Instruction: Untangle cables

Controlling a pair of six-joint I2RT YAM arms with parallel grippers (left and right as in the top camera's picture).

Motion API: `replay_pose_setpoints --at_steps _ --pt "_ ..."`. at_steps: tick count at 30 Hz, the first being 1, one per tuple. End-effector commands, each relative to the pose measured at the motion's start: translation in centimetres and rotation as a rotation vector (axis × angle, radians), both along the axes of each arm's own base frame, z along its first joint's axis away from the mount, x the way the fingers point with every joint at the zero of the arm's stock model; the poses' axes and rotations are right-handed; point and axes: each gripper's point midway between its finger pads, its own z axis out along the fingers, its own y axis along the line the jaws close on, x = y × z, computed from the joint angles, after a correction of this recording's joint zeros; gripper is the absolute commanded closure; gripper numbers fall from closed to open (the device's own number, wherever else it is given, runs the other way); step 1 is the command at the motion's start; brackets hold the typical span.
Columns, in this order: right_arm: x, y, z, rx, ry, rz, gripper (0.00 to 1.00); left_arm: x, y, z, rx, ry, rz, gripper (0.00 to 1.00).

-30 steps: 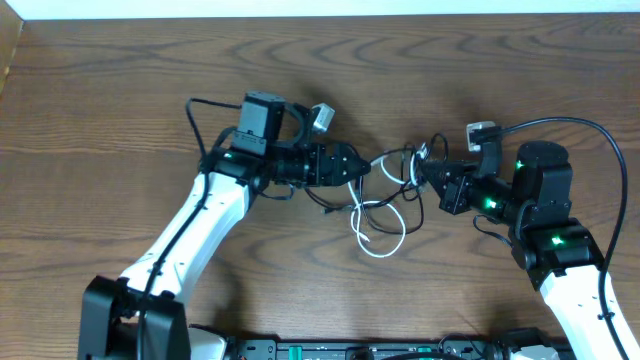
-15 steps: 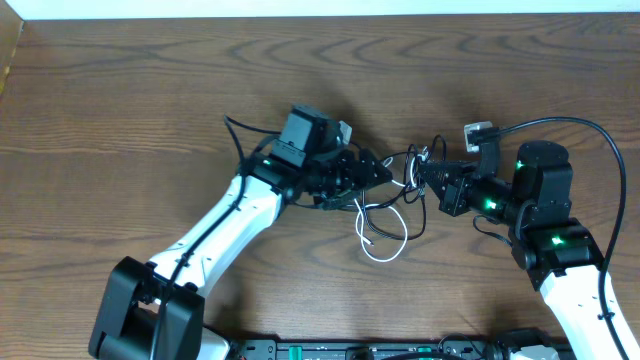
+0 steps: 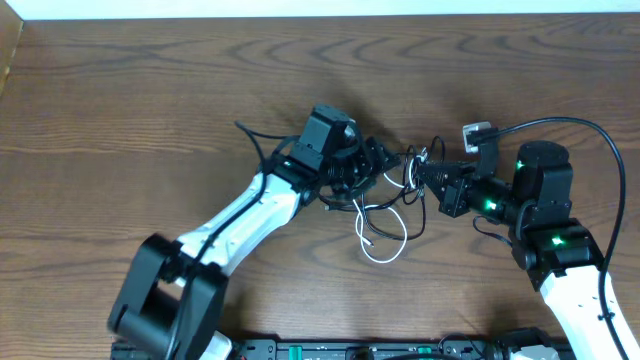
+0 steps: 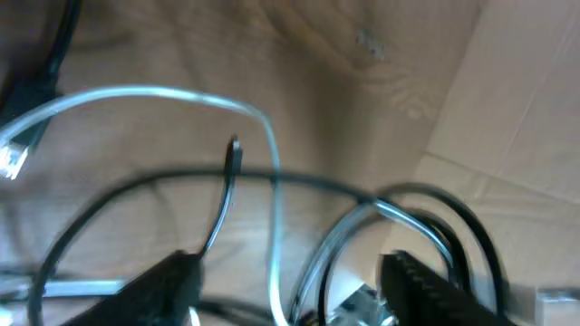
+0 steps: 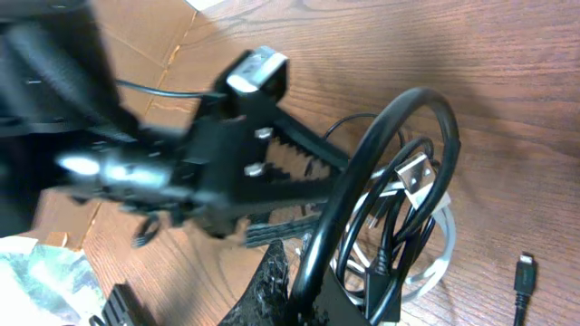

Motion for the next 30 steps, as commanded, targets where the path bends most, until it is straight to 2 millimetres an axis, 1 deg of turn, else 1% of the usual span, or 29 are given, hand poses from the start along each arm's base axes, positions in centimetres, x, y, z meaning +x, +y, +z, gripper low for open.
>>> replay_pose_setpoints --at_steps 1,2,4,5,6,7,8,9,13,16,18,19,20,22,24,26,30 --pt "-0.2 0.0 0.9 0.002 -0.040 0.024 0.99 1.0 -0.5 -1.8 -0.011 0.061 0.060 0.48" --pt "-0.2 0.0 0.9 0.001 -0.038 0.024 0.99 1.2 -0.6 -1.9 -0.017 0.060 0.060 0.52" --pt "-0.3 0.0 0.8 -0.006 -0.039 0.029 0.99 1.3 -0.9 -2.1 -0.030 0.067 0.061 0.55" --pt "-0.3 0.0 0.7 -0.010 -0.040 0.032 0.99 1.3 -1.0 -2.2 -0.030 0.074 0.065 0.60" --pt "-0.3 0.0 0.7 -0.013 -0.040 0.033 0.99 1.3 -1.0 -2.2 -0.030 0.074 0.064 0.67" --pt "-0.4 0.0 0.6 -0.015 -0.041 0.033 0.99 1.3 -1.0 -2.2 -0.030 0.073 0.064 0.81" --pt "-0.4 0.0 0.6 -0.015 -0.041 0.033 0.99 1.3 -1.0 -2.2 -0.031 0.074 0.064 0.91" --pt "-0.4 0.0 0.6 -0.016 -0.040 0.033 0.99 1.3 -1.0 -2.2 -0.031 0.076 0.066 0.92" --pt "-0.3 -0.3 0.2 -0.031 -0.028 0.014 0.99 0.8 -1.4 -1.8 -0.059 0.089 0.034 0.92" --pt "0.0 -1.5 -1.1 -0.087 0.015 -0.055 0.99 0.4 -1.7 -0.9 -0.102 0.081 -0.014 0.93" --pt "0.3 -3.4 -3.1 -0.162 0.096 -0.175 0.99 0.5 -1.6 -0.1 -0.126 0.061 -0.041 0.93" --pt "0.1 -5.9 -5.0 -0.252 0.178 -0.309 0.99 0.6 -1.2 0.7 -0.143 0.040 -0.055 0.92" --pt "-0.1 -7.4 -6.0 -0.305 0.223 -0.386 0.99 0.7 -1.0 1.3 -0.152 0.025 -0.062 0.93" --pt "-1.1 -10.5 -7.7 -0.410 0.307 -0.542 0.99 1.2 -0.3 2.3 -0.167 -0.009 -0.064 0.93" --pt "-2.2 -12.9 -8.7 -0.495 0.366 -0.661 0.99 1.7 0.6 3.5 -0.176 -0.045 -0.054 0.92" --pt "-3.2 -14.5 -9.3 -0.551 0.412 -0.739 0.99 2.3 1.7 4.5 -0.180 -0.068 -0.030 0.93" --pt "-4.2 -15.4 -9.7 -0.595 0.447 -0.778 0.99 3.3 3.9 6.7 -0.195 -0.116 0.015 0.93"
